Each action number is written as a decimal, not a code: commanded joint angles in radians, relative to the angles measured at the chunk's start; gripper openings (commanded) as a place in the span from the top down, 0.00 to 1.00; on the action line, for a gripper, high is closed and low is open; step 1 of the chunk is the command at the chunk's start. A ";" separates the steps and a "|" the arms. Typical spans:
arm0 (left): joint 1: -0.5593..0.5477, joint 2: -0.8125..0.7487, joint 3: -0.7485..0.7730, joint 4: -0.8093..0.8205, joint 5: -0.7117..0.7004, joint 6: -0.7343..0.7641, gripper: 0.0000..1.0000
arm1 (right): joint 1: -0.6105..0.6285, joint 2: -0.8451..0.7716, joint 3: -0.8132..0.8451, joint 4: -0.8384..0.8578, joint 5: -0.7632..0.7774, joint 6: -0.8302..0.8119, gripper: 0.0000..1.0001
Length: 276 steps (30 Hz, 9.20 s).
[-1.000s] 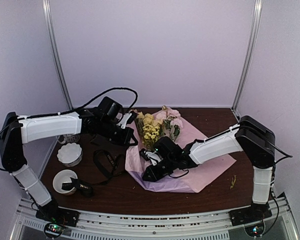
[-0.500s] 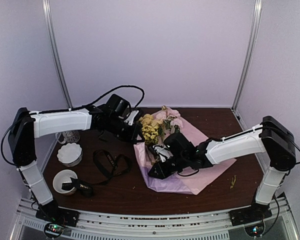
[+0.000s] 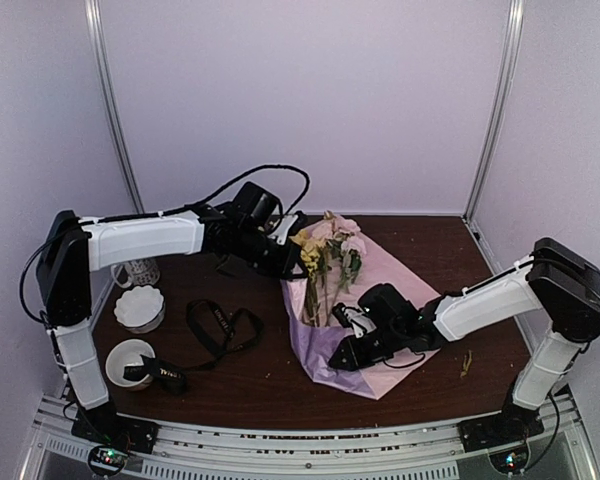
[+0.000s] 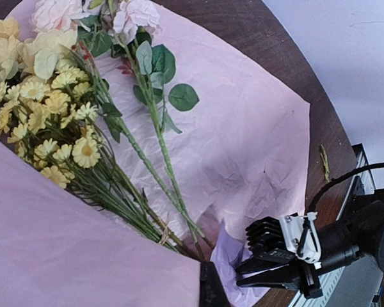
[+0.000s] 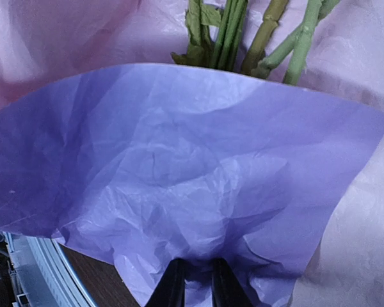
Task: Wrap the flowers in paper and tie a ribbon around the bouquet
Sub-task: Place the one-fourth-folded wrapping paper on the folded wrapping paper, then adjust the 1/4-folded wrapping paper at the center of the board.
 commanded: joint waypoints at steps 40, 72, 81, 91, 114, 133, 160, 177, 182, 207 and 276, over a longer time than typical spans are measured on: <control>-0.041 0.232 0.225 -0.080 0.019 0.071 1.00 | 0.154 -0.217 0.056 -0.057 0.389 -0.176 0.55; 0.087 -0.172 -0.460 -0.128 -0.176 0.093 0.82 | 0.118 -0.278 -0.152 -0.027 0.105 -0.202 0.90; -0.002 -0.496 -0.479 -0.104 -0.420 0.273 0.52 | 0.118 -0.263 -0.056 -0.218 0.052 -0.315 1.00; -0.179 -0.477 -0.512 -0.027 -0.015 0.596 0.39 | 0.100 -0.180 0.077 -0.375 0.055 -0.443 1.00; -0.142 -0.239 -0.479 0.037 -0.042 0.570 0.30 | -0.011 -0.115 0.205 -0.501 0.023 -0.589 1.00; -0.095 -0.079 -0.420 -0.070 0.103 0.528 0.50 | -0.102 0.036 0.304 -0.499 -0.017 -0.568 1.00; -0.007 -0.488 -0.639 -0.030 -0.043 0.222 0.59 | -0.101 0.041 0.232 -0.477 -0.021 -0.482 1.00; -0.144 -0.232 -0.561 0.021 -0.100 0.626 0.33 | -0.103 0.040 0.258 -0.483 -0.067 -0.465 1.00; -0.144 -0.210 -0.625 0.126 -0.032 0.591 0.61 | -0.102 0.025 0.253 -0.459 -0.087 -0.438 1.00; -0.166 -0.463 -0.739 0.262 0.175 0.490 0.36 | -0.080 0.011 0.234 -0.447 -0.066 -0.384 1.00; -0.176 -0.240 -0.779 0.173 -0.113 0.174 1.00 | -0.030 -0.292 0.253 -0.608 0.305 -0.370 0.82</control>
